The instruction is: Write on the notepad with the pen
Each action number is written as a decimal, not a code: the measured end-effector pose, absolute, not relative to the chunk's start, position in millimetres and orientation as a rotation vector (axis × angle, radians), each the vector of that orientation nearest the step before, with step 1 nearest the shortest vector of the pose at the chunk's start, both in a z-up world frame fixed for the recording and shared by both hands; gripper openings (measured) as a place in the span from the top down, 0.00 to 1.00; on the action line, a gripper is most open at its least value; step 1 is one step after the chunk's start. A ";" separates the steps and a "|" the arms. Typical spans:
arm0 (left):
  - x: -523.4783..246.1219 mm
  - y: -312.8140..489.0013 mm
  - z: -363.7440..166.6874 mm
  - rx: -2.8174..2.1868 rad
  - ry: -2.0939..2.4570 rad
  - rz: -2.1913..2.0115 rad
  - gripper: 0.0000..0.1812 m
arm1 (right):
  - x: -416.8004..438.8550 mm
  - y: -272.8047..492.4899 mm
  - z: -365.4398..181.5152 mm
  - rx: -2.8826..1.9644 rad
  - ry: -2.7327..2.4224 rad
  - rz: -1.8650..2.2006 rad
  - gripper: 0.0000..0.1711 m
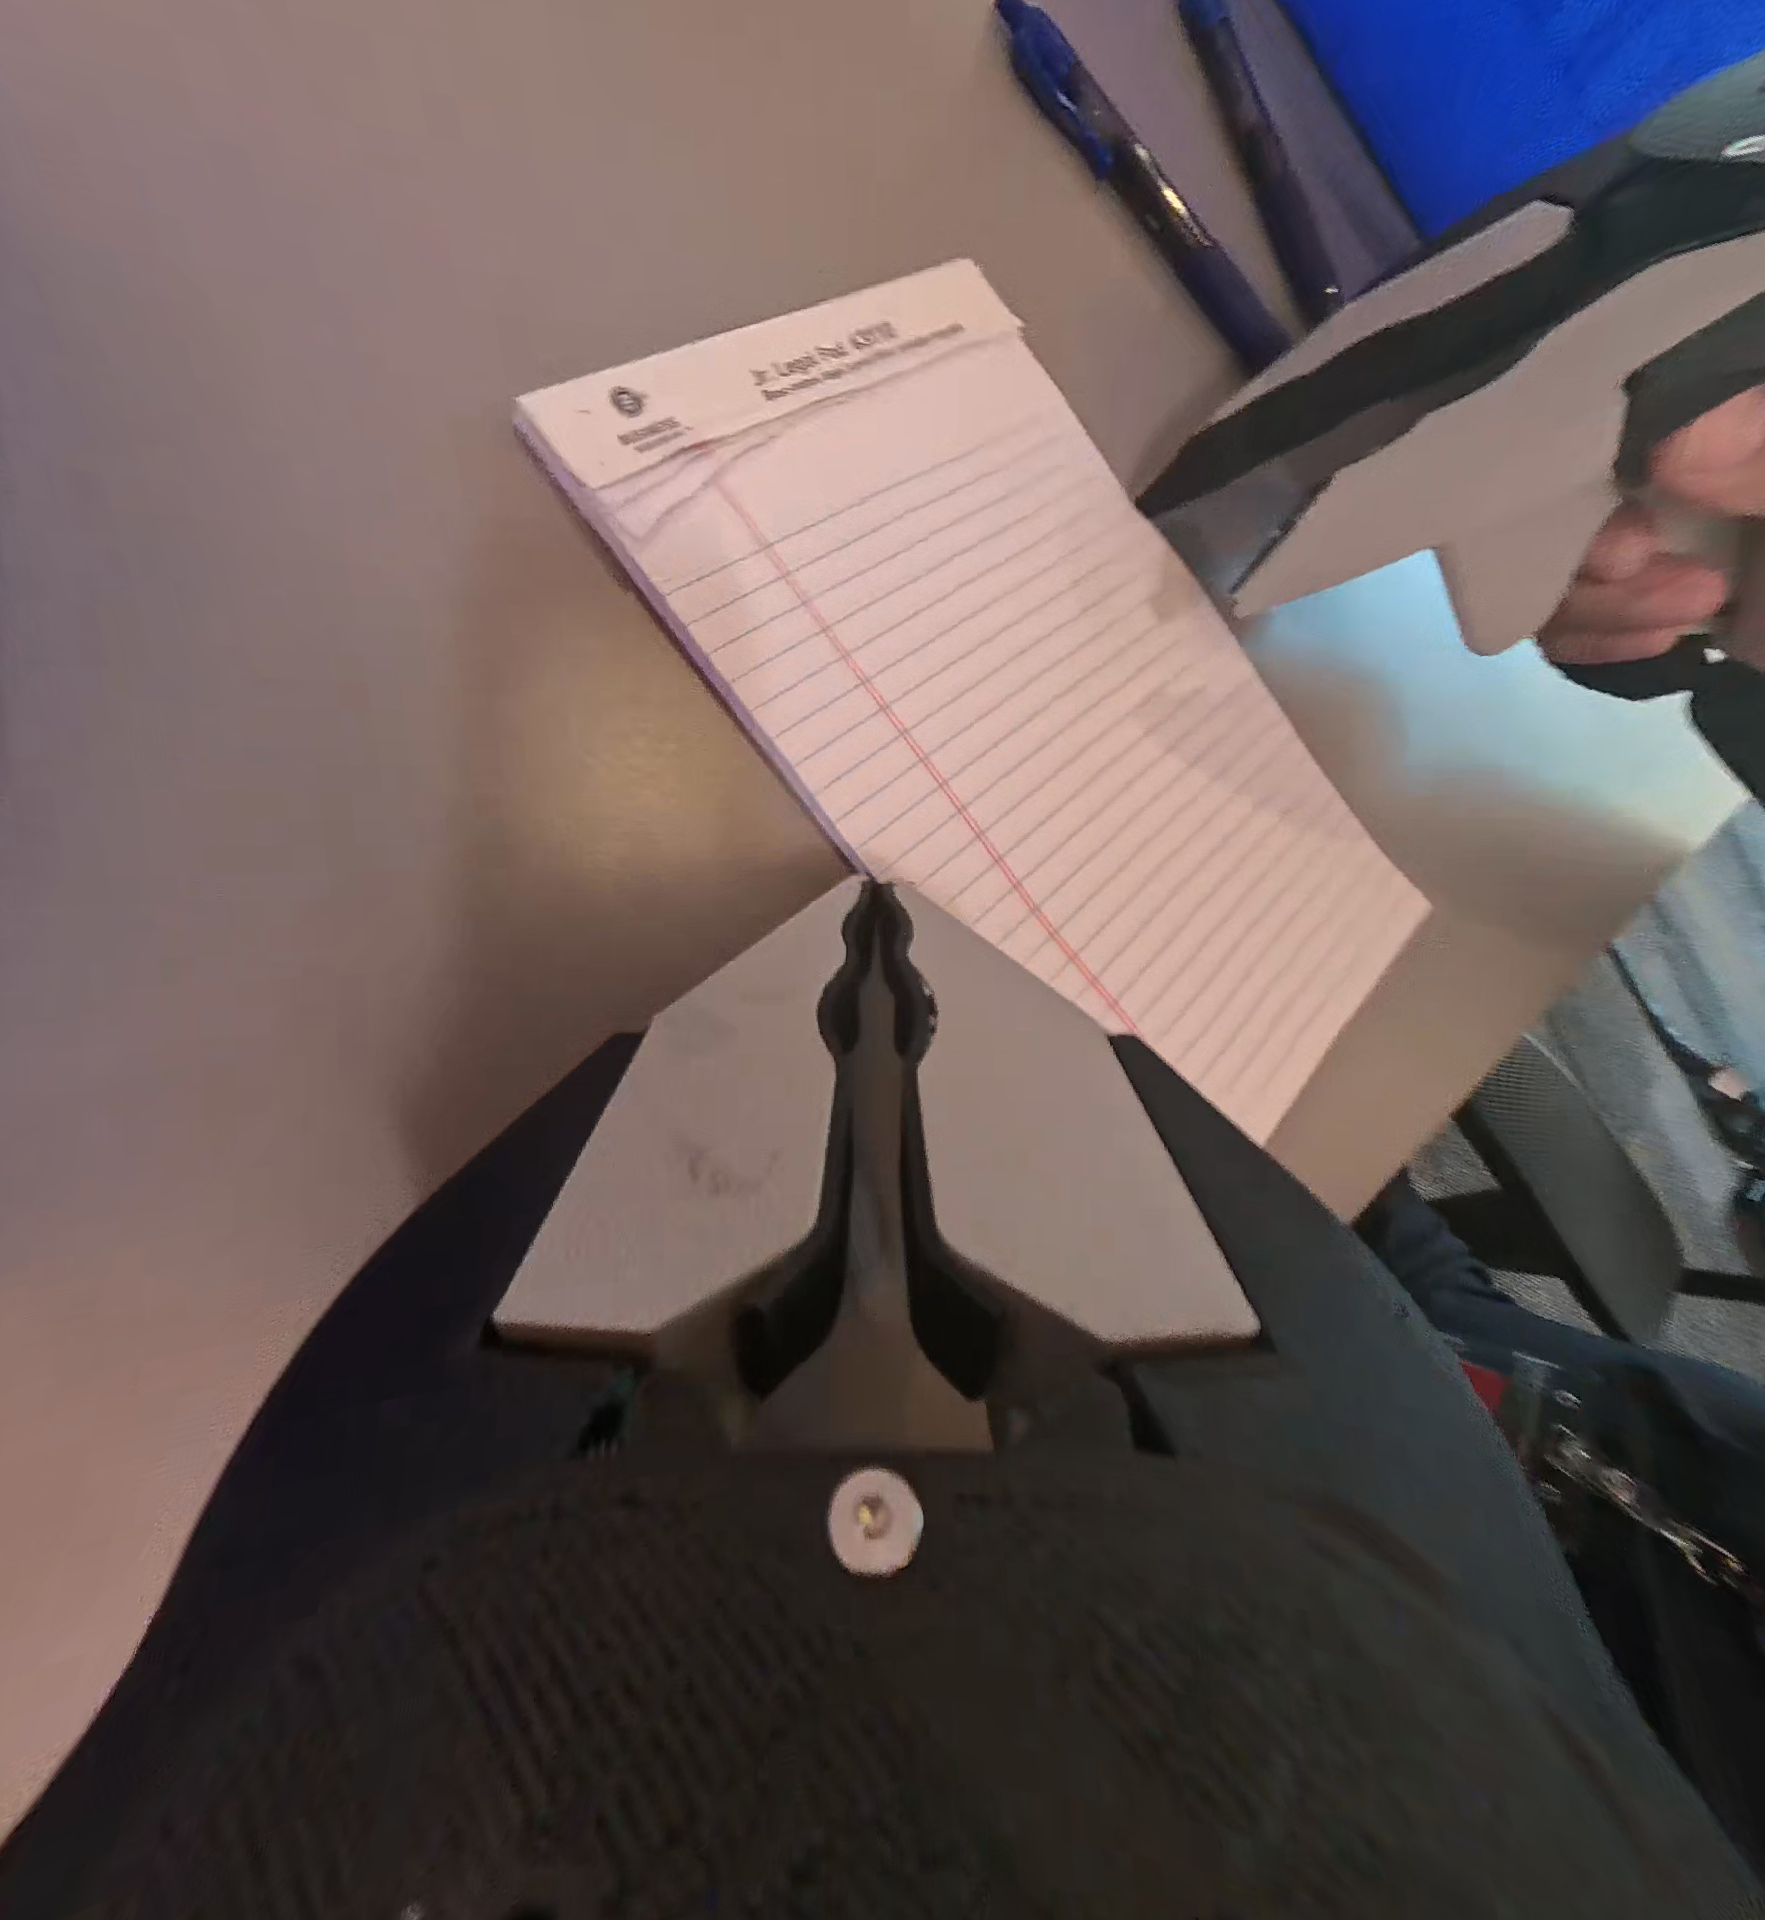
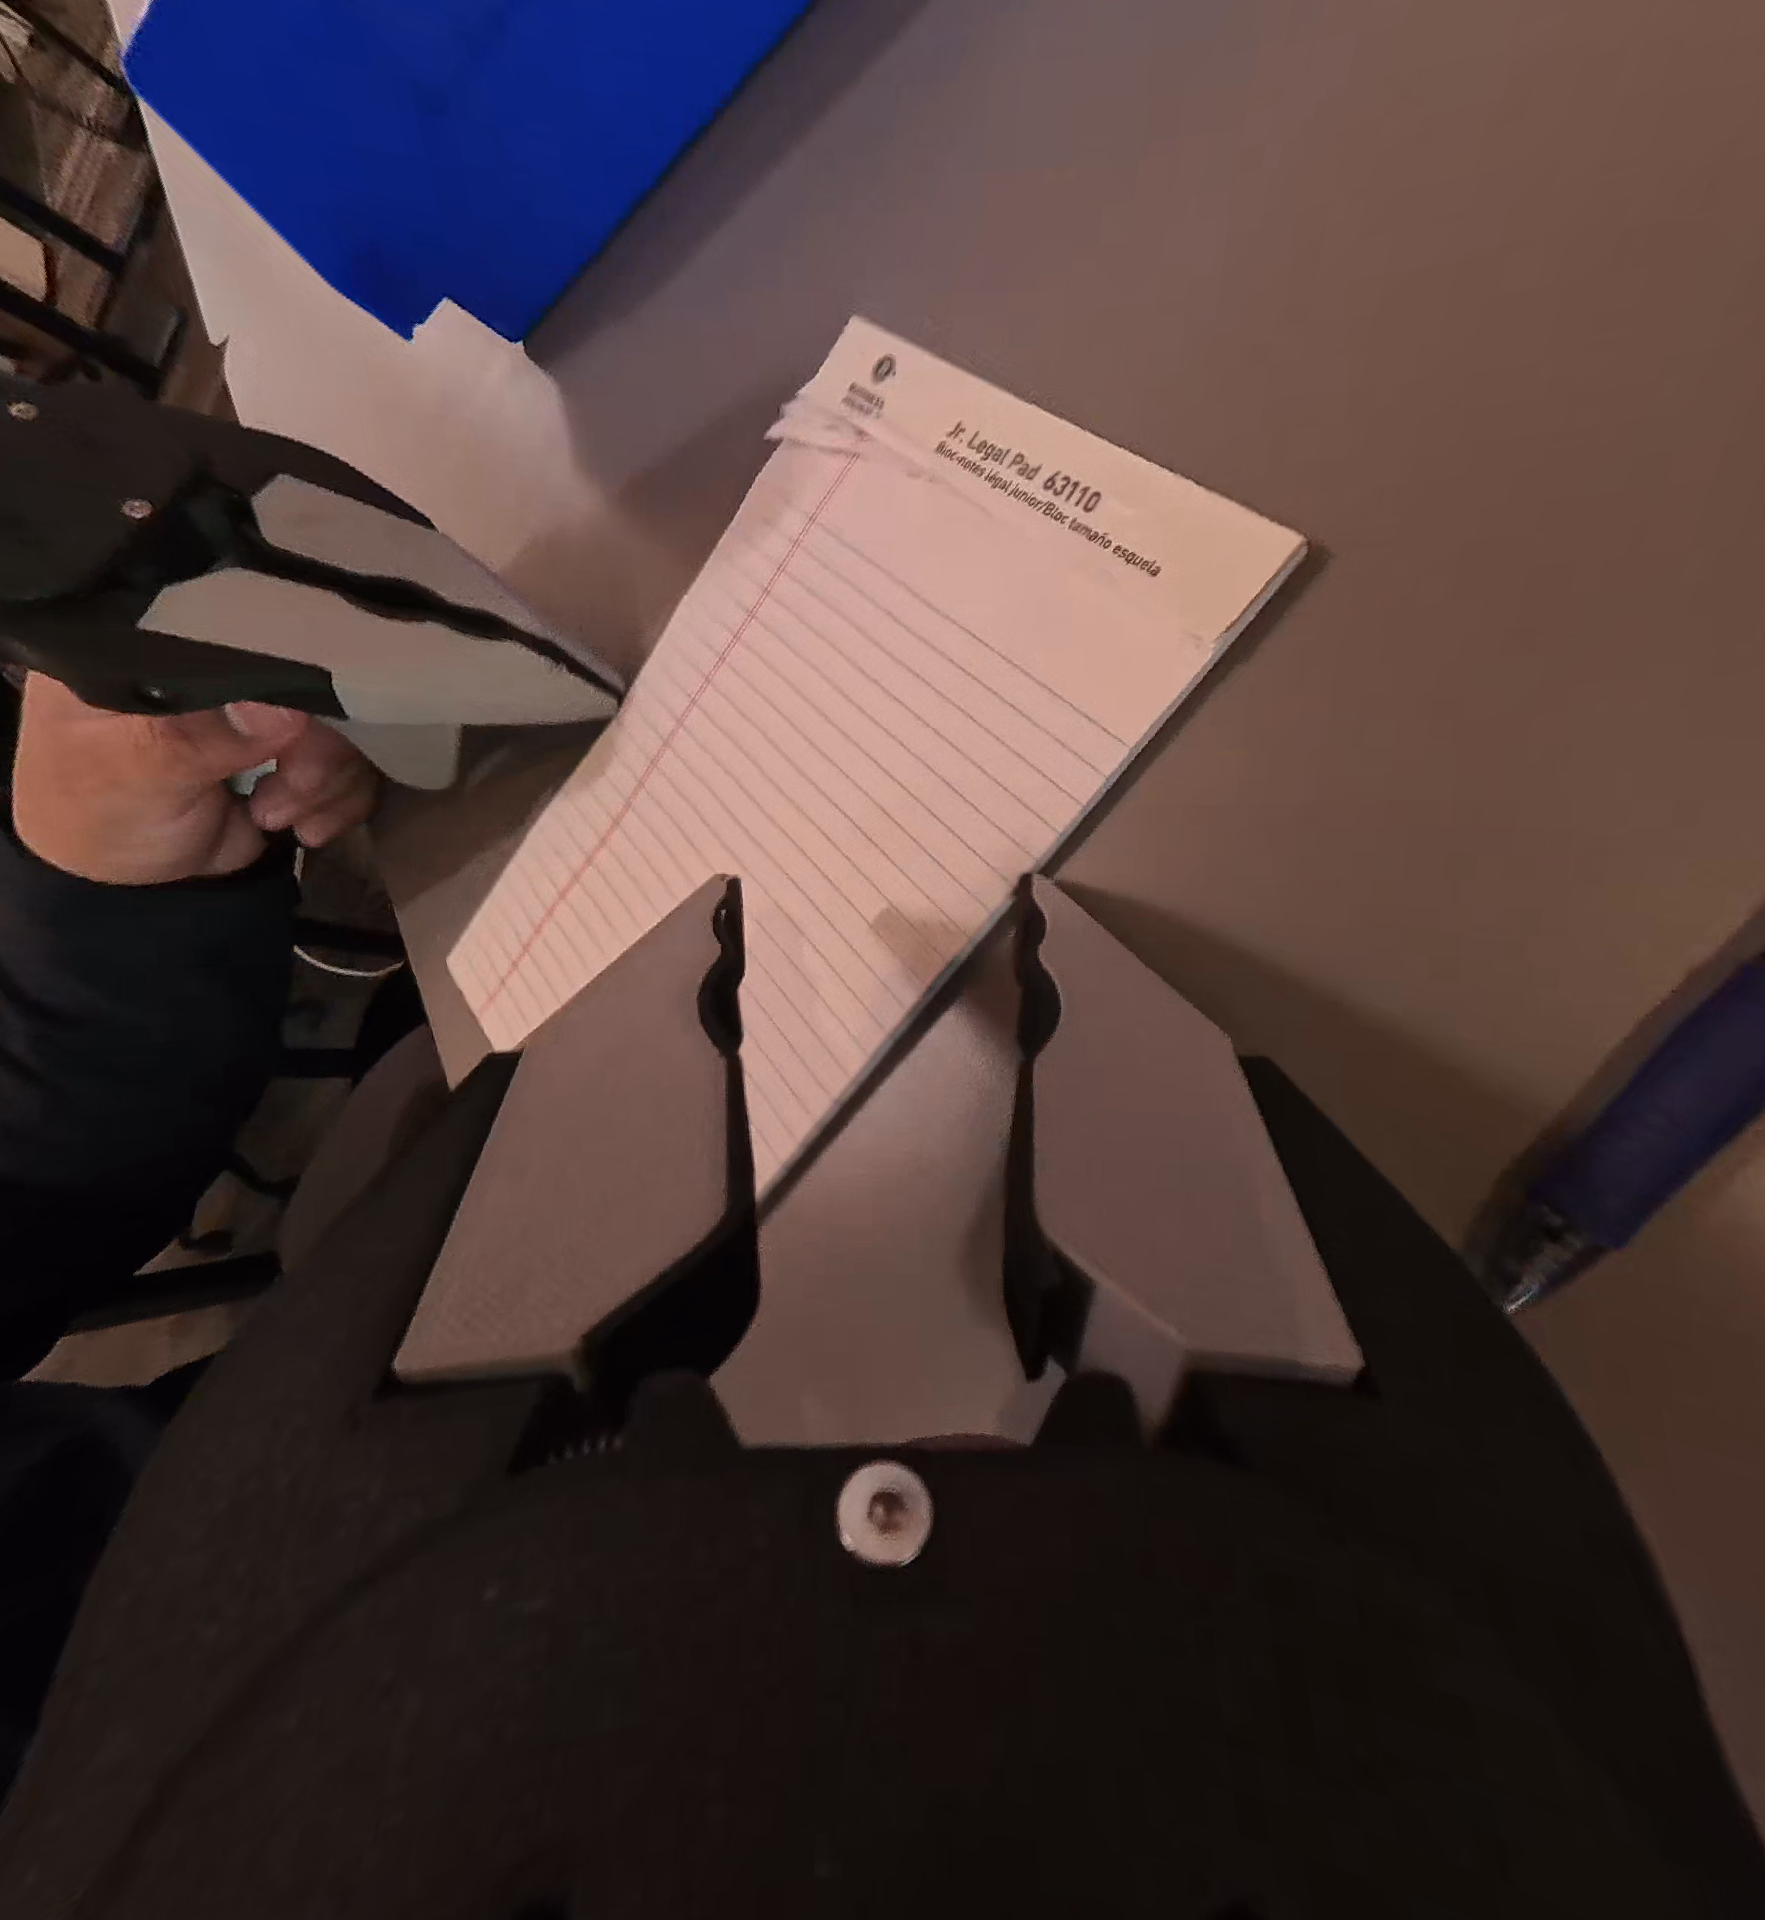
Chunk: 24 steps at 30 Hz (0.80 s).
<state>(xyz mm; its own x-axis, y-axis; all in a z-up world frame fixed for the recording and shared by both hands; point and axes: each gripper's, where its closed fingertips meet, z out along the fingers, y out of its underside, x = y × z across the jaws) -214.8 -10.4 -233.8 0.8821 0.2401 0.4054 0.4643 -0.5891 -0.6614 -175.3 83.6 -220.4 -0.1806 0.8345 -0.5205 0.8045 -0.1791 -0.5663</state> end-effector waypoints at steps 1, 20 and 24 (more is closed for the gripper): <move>-208.7 -10.0 -233.8 -2.221 -0.495 -0.389 1.00 | -175.7 83.5 -219.3 -1.983 -1.979 1.331 0.69; -198.2 -4.9 -232.1 -2.164 -0.567 -0.643 1.00 | -173.0 89.4 -209.1 -2.105 -1.821 1.636 0.64; -199.4 -4.6 -231.6 -2.158 -0.564 -0.626 1.00 | -173.0 92.0 -192.0 -2.111 -1.674 1.898 0.68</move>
<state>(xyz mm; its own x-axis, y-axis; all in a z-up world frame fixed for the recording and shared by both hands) -199.4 -4.6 -231.6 0.7781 0.1823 0.6011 0.5790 -0.5793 -0.5738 -173.0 92.0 -192.0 -0.1725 0.5586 -0.8113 0.7353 -0.4750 -0.4834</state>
